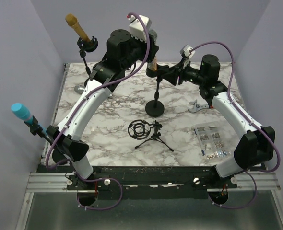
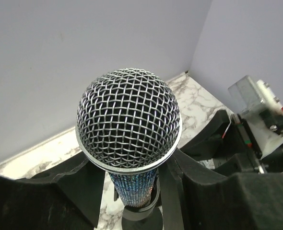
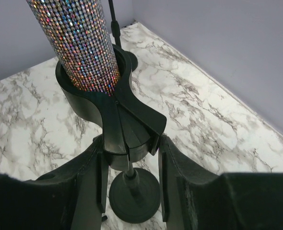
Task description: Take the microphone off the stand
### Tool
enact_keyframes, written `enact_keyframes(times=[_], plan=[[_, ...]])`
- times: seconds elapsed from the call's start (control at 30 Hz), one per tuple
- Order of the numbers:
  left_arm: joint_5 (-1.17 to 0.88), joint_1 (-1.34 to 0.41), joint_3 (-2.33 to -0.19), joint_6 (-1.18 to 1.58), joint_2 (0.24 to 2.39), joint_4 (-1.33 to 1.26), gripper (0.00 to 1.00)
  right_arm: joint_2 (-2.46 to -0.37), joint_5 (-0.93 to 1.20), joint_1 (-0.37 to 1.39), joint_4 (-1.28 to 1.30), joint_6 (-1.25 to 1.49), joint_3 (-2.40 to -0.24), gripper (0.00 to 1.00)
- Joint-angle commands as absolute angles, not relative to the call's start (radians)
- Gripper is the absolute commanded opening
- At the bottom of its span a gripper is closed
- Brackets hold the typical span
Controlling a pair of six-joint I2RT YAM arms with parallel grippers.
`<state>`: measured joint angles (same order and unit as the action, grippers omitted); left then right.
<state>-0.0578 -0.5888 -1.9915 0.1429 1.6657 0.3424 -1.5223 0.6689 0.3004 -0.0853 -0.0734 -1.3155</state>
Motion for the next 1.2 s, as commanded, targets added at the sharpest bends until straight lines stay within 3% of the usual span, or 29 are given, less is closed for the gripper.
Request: enact_keyframes(times=[0.0,0.2,0.47,0.9,1.03,1.17], plan=[[0.057,-0.635,-2.19,0.043,1.69,0.283,0.0,-1.545,0.626,0.278,-0.01,-0.075,-1.307,0.01],[0.104,-0.674,-2.309,0.021,1.759,0.344,0.0,-1.549,0.604,0.281,-0.004,-0.081,-1.305,0.01],[0.163,-0.704,-2.326,-0.026,1.648,0.327,0.0,-1.568,0.563,0.281,0.031,-0.094,-1.306,0.01],[0.195,-0.706,-1.769,0.089,1.219,0.289,0.0,-1.546,0.524,0.281,0.047,-0.08,-1.304,0.04],[0.255,-0.702,-1.622,0.065,1.139,0.281,0.0,-1.54,0.523,0.281,0.055,-0.067,-1.307,0.11],[0.273,-0.656,-1.55,0.113,1.116,0.343,0.0,-1.527,0.523,0.284,0.058,-0.048,-1.309,0.4]])
